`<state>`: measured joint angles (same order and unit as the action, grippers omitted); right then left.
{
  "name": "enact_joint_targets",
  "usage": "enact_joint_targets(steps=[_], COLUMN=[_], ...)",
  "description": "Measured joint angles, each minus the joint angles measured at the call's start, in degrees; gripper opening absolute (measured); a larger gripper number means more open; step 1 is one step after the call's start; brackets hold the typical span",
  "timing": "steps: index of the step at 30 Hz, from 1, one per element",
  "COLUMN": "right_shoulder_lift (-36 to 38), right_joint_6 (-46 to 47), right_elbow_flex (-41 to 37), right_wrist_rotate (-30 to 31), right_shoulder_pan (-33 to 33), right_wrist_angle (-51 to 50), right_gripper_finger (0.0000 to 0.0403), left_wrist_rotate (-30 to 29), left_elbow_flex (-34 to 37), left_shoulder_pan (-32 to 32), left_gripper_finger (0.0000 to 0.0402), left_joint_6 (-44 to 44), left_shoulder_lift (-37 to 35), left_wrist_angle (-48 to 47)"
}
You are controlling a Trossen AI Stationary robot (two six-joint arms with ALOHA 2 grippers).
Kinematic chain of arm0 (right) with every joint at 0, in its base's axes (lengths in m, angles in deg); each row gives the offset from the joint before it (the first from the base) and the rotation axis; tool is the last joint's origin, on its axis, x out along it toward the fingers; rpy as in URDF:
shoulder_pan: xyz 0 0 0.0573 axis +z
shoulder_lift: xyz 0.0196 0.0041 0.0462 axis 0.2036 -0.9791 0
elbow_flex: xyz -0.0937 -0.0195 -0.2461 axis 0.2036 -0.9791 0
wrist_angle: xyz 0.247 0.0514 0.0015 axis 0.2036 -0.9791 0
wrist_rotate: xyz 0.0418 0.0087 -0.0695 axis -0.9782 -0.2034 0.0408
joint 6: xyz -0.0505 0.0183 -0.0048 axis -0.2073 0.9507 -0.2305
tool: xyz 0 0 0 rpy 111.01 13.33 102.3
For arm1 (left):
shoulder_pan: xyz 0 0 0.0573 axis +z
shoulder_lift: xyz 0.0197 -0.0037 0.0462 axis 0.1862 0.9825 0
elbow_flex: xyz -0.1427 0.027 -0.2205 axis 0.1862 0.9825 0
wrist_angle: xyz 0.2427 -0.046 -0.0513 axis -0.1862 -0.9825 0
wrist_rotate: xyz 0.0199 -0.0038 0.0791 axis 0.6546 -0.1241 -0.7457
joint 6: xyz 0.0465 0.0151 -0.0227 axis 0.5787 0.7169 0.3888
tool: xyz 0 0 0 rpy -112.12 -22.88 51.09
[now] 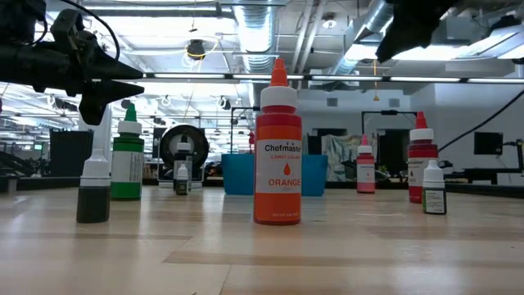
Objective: Pick & Place food coloring
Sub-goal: Put the large pink food coloring bottle into the blue bin
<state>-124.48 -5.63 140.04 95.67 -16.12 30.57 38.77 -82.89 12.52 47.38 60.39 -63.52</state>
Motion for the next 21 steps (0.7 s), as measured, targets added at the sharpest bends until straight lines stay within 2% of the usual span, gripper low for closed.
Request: enact_joint_targets(steps=[5, 12, 15, 21], right_shoulder_lift=[-4.11, -9.97, -12.87, -18.07], right_joint_6=[-2.72, -4.58, -6.79, -11.46], right_elbow_flex=[0.27, 0.27, 0.27, 0.27], right_wrist_rotate=[-2.61, -3.24, -3.77, -3.94], right_shoulder_pan=[-3.36, -7.57, -9.73, -13.72], right_wrist_angle=[-0.95, -1.23, -1.48, -1.38], right_gripper_finger=[0.0166, 0.0236, 0.0249, 0.0249], left_wrist_rotate=[-0.04, -0.13, -0.13, -0.13], left_elbow_flex=[0.00, 0.00, 0.00, 0.00], left_shoulder_pan=[0.01, 0.01, 0.00, 0.01], left_gripper_finger=[0.0136, 0.0136, 0.0136, 0.0136], left_joint_6=[0.00, 0.02, 0.02, 0.02], left_shoulder_lift=[-0.01, -0.01, -0.01, -0.01], left_wrist_angle=[0.00, 0.00, 0.00, 0.00])
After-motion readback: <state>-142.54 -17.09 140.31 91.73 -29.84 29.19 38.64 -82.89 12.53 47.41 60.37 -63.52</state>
